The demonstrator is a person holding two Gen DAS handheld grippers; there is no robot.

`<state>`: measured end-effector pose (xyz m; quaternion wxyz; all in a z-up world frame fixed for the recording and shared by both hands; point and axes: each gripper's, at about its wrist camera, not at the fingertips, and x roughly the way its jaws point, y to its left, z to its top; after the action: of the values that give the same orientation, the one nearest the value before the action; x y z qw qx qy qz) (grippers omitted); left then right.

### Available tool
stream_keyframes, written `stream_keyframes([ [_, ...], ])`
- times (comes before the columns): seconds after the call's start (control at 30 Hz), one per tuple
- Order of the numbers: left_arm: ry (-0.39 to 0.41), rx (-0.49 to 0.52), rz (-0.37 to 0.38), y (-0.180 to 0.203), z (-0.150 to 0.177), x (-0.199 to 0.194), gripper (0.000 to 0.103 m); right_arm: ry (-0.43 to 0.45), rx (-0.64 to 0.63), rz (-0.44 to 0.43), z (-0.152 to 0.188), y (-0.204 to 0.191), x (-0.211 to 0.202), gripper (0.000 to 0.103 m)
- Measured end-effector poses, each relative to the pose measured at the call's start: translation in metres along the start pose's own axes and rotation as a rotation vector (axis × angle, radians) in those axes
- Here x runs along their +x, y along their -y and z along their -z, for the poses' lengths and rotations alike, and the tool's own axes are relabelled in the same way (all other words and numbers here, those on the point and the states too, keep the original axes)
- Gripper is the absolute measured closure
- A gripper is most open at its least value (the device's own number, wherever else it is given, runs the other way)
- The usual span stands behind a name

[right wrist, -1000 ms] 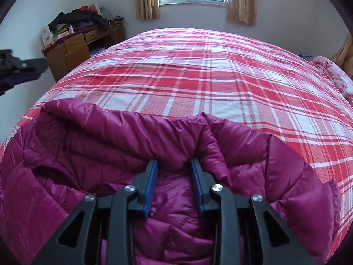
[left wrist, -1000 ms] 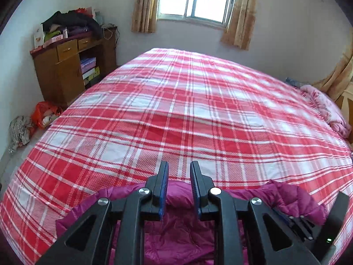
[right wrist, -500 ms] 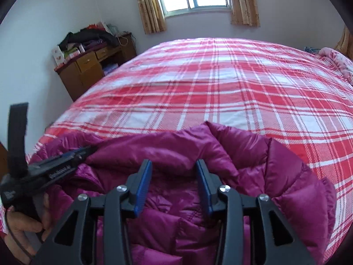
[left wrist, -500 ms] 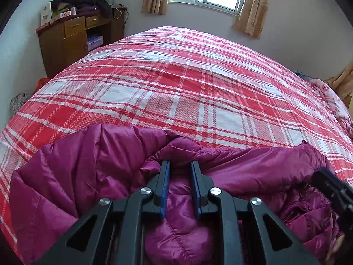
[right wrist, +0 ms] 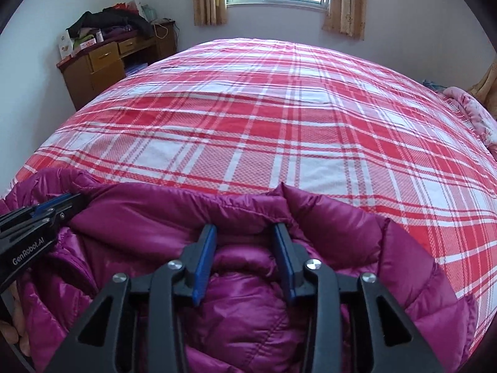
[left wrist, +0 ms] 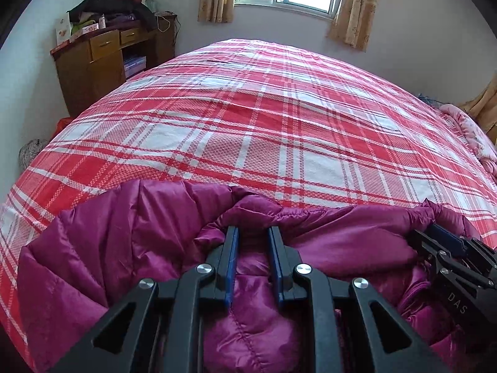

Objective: Fold large clothes

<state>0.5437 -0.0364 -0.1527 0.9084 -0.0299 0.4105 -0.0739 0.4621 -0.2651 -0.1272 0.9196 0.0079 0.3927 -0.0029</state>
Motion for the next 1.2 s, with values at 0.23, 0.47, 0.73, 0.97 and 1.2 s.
stream_keyframes([
  [0.23, -0.002, 0.04, -0.052, 0.009, 0.0, 0.001, 0.082, -0.006, -0.033, 0.04, -0.001, -0.008, 0.002, 0.063],
  [0.47, 0.012, 0.12, -0.157, 0.026, 0.001, 0.004, 0.082, 0.005, -0.049, 0.07, -0.001, -0.01, 0.003, 0.062],
  [0.73, -0.011, 0.193, -0.224, 0.038, 0.0, 0.005, 0.082, -0.019, -0.092, 0.135, -0.003, -0.018, 0.001, 0.056],
  [0.97, -0.025, 0.272, -0.145, 0.036, 0.009, -0.066, 0.082, 0.071, -0.06, 0.088, 0.002, -0.014, -0.086, 0.025],
  [1.2, 0.062, 0.175, 0.026, -0.02, 0.077, -0.184, 0.063, 0.094, -0.018, -0.038, 0.072, 0.004, -0.172, 0.023],
])
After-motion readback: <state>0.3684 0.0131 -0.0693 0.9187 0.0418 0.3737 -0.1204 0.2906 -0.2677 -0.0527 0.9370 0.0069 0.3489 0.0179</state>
